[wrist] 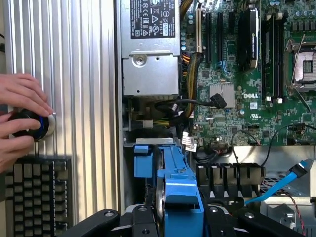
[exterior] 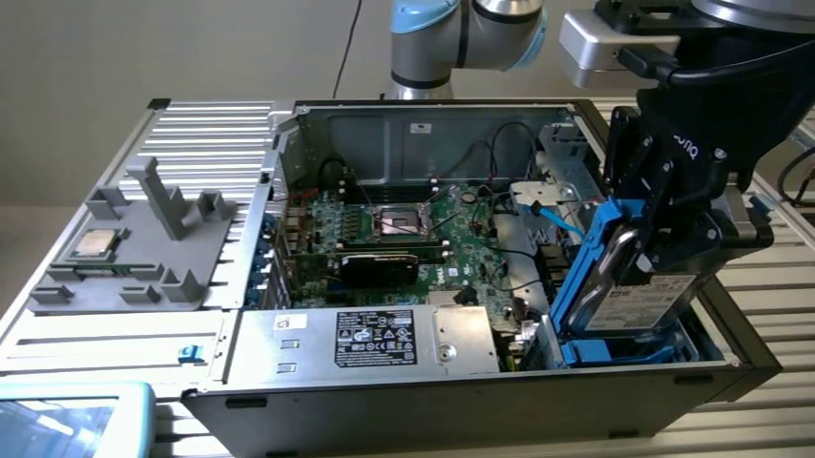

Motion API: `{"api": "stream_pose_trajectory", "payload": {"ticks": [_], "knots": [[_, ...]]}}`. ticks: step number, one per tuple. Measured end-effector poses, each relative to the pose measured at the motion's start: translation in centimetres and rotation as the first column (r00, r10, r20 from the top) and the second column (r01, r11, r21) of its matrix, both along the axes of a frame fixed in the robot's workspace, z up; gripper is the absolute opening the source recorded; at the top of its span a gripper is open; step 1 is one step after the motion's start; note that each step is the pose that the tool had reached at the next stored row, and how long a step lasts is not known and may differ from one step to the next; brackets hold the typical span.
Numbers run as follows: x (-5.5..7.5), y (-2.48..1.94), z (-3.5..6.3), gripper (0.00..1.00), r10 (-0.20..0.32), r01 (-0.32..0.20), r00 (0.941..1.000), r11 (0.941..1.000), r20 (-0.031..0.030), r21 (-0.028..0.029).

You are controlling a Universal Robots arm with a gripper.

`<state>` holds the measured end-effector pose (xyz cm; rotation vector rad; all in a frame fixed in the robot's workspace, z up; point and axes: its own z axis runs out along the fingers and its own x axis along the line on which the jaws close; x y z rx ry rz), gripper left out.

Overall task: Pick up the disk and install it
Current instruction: 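Insert the disk into the insertion slot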

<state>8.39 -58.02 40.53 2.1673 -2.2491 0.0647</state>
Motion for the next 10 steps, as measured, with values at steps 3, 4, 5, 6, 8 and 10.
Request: {"api": "stream_pose_trajectory", "payload": {"ticks": [3, 4, 5, 6, 8, 10], "knots": [[0.00, 0.00, 0.00, 0.45, 0.000, 0.000, 1.0000, 1.0000, 0.0000, 0.0001], [0.00, 0.00, 0.00, 0.45, 0.000, 0.000, 1.0000, 1.0000, -0.0001, -0.0001], [0.00, 0.00, -0.01, 0.51, 0.000, 0.000, 1.0000, 1.0000, -0.0001, 0.0001], [0.00, 0.00, -0.01, 0.51, 0.000, 0.000, 1.0000, 1.0000, 0.0000, 0.0000], [0.01, 0.00, -0.01, 0.58, 0.000, 0.000, 1.0000, 1.0000, 0.0000, 0.0002], [0.01, 0.00, -0.01, 0.58, 0.000, 0.000, 1.0000, 1.0000, 0.0000, 0.0001]]}}
